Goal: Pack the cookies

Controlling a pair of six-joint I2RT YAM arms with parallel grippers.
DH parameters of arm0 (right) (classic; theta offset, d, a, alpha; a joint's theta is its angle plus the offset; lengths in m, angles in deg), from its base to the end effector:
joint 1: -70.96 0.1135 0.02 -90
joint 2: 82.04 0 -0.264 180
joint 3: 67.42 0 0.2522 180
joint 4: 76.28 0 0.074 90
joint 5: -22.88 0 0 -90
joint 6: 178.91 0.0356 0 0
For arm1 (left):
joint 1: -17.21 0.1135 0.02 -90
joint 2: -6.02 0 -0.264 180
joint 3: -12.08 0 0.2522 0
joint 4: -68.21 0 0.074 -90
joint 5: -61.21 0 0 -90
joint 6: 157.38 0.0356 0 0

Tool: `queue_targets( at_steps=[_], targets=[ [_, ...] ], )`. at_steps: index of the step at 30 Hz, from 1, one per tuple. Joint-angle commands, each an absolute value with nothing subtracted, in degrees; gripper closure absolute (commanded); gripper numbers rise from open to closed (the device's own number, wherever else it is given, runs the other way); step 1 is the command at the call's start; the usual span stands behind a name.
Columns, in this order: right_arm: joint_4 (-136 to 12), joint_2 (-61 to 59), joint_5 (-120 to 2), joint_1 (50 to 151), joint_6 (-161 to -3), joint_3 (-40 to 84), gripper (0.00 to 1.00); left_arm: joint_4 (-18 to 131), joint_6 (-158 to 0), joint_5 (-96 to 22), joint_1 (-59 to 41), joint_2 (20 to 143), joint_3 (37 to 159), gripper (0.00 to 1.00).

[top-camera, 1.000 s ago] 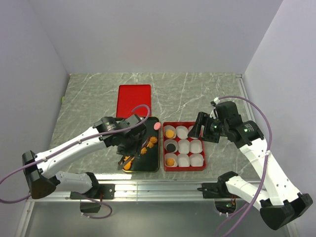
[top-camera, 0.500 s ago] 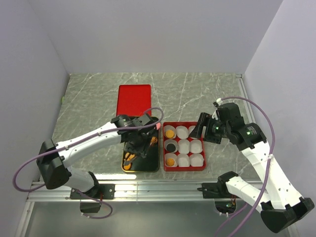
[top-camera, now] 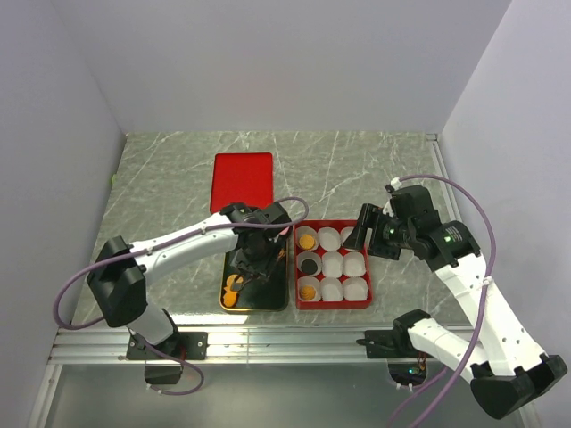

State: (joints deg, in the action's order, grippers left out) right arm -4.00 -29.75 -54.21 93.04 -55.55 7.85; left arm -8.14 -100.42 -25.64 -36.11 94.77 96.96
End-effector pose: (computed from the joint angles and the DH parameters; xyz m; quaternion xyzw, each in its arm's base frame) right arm 0.1467 0.0681 0.3384 0.0527 0.9310 0.2540 0.2569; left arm 0.1715 -0.2270 0.2525 0.1730 0.9808 -0.0383 0.0809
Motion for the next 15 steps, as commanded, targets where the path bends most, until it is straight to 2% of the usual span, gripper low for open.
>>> queue_targets(
  at_steps=[1, 4, 12, 15],
  targets=[
    [-4.4, -29.0, -55.2, 92.7, -56.8, 9.3, 0.23, -6.1, -97.9, -26.5, -35.6, 95.8, 99.8, 0.42],
    [-4.2, -28.8, -55.2, 92.4, -57.6, 9.6, 0.22, -5.5, -97.3, -26.8, -35.2, 97.0, 100.4, 0.43],
    [-3.4, -28.8, -55.2, 91.7, -59.5, 10.0, 0.22, -4.9, -96.4, -27.3, -34.0, 99.7, 102.4, 0.61],
    [-3.2, -28.8, -55.1, 91.5, -59.7, 10.1, 0.23, -5.8, -96.5, -27.5, -33.2, 98.8, 103.3, 0.63]
  ],
)
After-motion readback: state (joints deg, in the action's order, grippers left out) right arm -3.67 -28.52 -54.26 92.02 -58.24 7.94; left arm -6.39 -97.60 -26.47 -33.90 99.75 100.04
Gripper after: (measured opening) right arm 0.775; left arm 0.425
